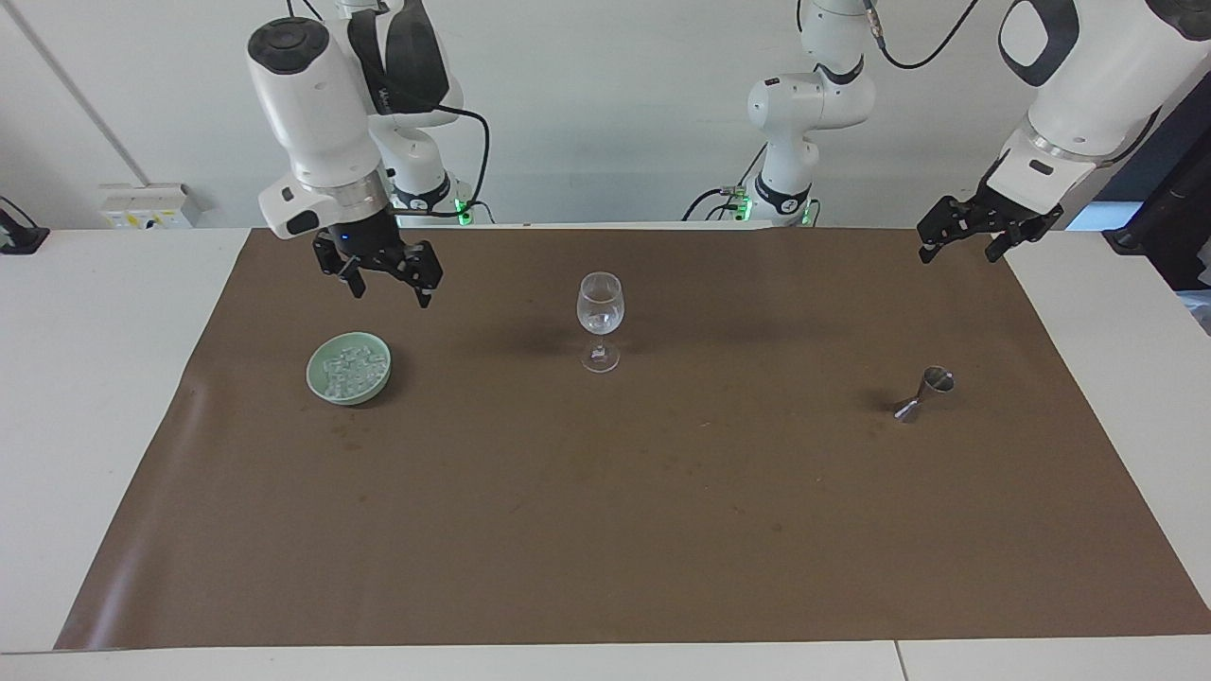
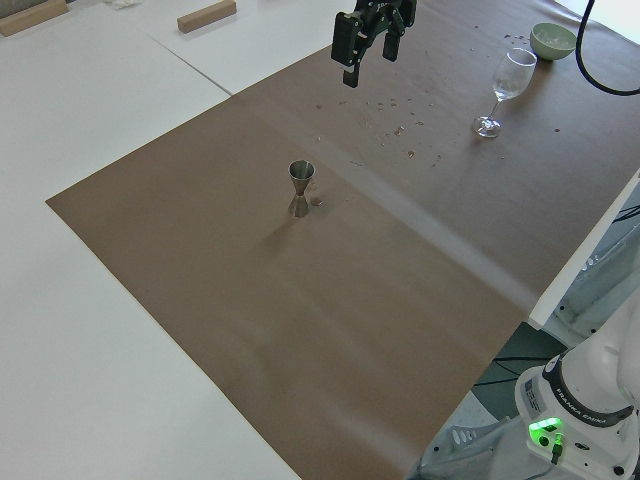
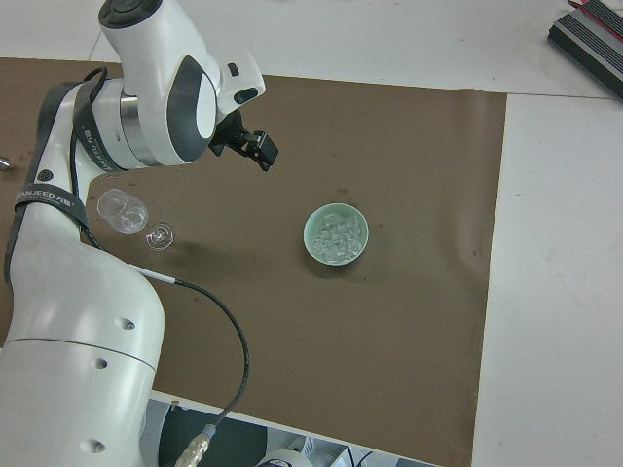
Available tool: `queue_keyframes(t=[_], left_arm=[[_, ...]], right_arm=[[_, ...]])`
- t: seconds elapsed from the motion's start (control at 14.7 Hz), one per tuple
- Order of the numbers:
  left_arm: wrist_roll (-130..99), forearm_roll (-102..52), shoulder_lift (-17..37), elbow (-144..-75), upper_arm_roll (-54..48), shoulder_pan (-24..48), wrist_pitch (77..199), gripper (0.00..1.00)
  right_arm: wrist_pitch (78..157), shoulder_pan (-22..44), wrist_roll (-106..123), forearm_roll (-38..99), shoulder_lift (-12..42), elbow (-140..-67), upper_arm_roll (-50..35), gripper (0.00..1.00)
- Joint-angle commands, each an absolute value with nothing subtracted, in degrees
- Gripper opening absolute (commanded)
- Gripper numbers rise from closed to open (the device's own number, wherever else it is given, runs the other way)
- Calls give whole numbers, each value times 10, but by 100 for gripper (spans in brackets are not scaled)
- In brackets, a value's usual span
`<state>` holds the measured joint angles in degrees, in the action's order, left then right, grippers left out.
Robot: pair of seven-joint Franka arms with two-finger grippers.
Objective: Pour wine and add ice with both arms
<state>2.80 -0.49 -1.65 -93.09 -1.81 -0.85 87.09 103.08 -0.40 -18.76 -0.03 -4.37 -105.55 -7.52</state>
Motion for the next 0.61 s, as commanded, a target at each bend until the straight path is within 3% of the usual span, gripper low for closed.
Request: queue_keyframes(t=[0.0,0.14,0.27,0.34,0.55], left_arm=[[30,8,-22,-937,-21,-10,869,100],[30,8,-22,-937,-21,-10,869,100],[30,8,-22,-937,-21,-10,869,100],[30,8,-22,-937,-21,-10,869,100],[30,8,-22,-937,-21,-10,869,100]], right_arm=[[1013,-95,-87,5,-50,-1056,-83,100],[999,-125,-27,21,-43,-1021,-82,100],[902,-46,-27,-4,-10,-928,-16,100],[877,-44,-23,-8,0,-895,3,100],[861,-54,5,-11,-6,-896,5,100]])
